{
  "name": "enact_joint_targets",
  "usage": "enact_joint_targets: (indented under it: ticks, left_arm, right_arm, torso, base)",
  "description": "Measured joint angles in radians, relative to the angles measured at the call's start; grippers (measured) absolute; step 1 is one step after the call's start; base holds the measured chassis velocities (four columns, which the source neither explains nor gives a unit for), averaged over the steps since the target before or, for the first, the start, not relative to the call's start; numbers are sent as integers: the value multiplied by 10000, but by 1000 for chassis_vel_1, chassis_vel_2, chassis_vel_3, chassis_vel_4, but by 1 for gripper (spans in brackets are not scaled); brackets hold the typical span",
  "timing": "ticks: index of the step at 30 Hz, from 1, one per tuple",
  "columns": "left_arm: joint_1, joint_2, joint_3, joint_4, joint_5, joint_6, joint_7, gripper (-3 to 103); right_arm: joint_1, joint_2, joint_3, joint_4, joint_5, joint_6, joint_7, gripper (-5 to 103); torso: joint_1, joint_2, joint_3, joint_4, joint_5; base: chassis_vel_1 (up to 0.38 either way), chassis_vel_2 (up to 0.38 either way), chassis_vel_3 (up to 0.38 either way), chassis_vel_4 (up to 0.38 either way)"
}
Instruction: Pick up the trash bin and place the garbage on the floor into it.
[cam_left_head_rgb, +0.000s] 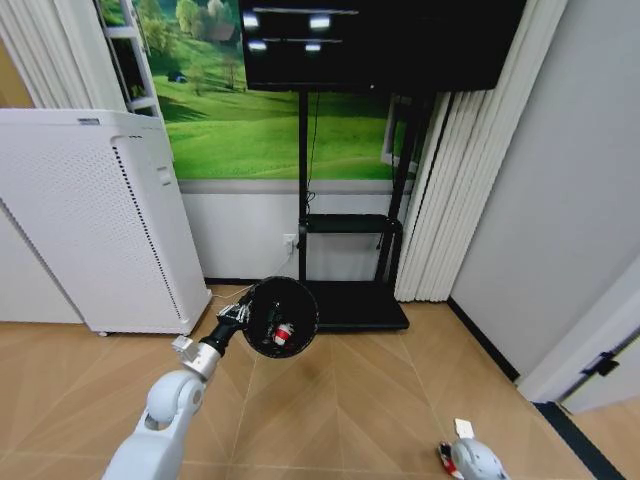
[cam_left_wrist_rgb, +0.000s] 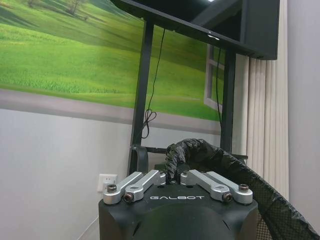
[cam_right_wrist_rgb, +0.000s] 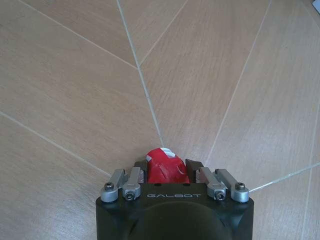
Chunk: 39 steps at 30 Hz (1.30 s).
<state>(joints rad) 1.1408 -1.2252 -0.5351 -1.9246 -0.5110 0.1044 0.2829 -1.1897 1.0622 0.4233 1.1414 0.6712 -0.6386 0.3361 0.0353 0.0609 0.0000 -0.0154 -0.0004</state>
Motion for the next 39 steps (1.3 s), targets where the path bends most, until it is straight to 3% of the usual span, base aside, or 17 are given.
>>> enact_joint_targets:
  ticks: [17,19,23,25,28,33,37,39]
  left_arm:
    - [-187,47,11,221,-102,-13,148,7]
    - [-236,72,69,245,-105,-17,159,7]
    - [-252,58,81,291,-105,-23,211,7]
    - [-240,10,99,347,-75,-48,284,7]
    - [-235,-10,156,368,-51,-68,313,7]
    - [-313,51,174,379,-73,-69,312,7]
    - [-353,40,129,455,-83,-69,309,7]
    - [-351,14,113,459,-79,-72,314,7]
  right_arm:
    - [-8,223,149,705,86,139,261,37]
    - [122,312,337,1029,-42,364,346,25]
    - [144,311,561,1536,-130,469,358,14]
    - [169,319,667,1818,-150,517,406,3]
    - [167,288,703,1997,-187,505,436,1]
    - [-49,94,718,2276,-63,-153,451,-1]
    - [-571,-169,664,2696,540,-822,733,15]
    - [-667,-213,628,2793,793,-909,857,15]
  torso:
    - [3,-3,3,1,20]
    - [3,-3,3,6,14]
    - [3,-2,2,2,3]
    - [3,-3,2,3,5]
    - [3,-3,2,3,5]
    - [3,-2,1,4,6]
    - [2,-1,1,-2,4]
    - [2,-1,1,-2,4]
  base:
    - [0,0,0,0]
    - [0,0,0,0]
    - [0,0,0,0]
    - [0,0,0,0]
    - [0,0,0,0]
    - [0,0,0,0]
    - [0,0,0,0]
    - [0,0,0,0]
